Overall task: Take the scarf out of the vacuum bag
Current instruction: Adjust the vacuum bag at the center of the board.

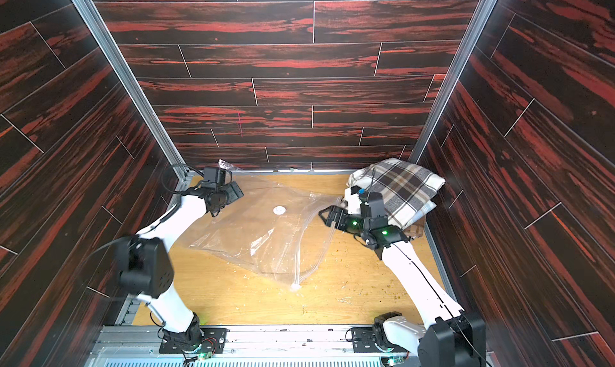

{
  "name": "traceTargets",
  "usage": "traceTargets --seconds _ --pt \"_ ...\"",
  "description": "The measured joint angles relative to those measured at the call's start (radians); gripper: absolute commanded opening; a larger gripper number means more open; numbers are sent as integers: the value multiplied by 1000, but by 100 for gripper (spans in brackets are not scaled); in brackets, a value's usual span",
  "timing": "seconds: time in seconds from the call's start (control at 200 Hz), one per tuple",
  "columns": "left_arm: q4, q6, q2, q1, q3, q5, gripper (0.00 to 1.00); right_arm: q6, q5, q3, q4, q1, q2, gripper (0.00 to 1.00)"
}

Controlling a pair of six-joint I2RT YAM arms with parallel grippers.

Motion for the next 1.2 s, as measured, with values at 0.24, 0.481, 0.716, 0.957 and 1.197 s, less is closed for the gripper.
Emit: traceTargets --seconds 0.24,0.481,0.716,0.957,1.197 --pt "-32 -71 202 94 80 188 97 124 -23 -17 88 121 34 98" --pt "-32 -119 289 158 102 302 97 230 36 -47 152 192 154 98" --pt "-5 -127 300 172 101 332 97 280 79 -47 209 213 217 79" --pt "36 -129 287 174 71 340 97 312 72 -44 248 217 287 9" --pt "53 -129 285 185 62 352 97 342 73 -112 293 221 243 0"
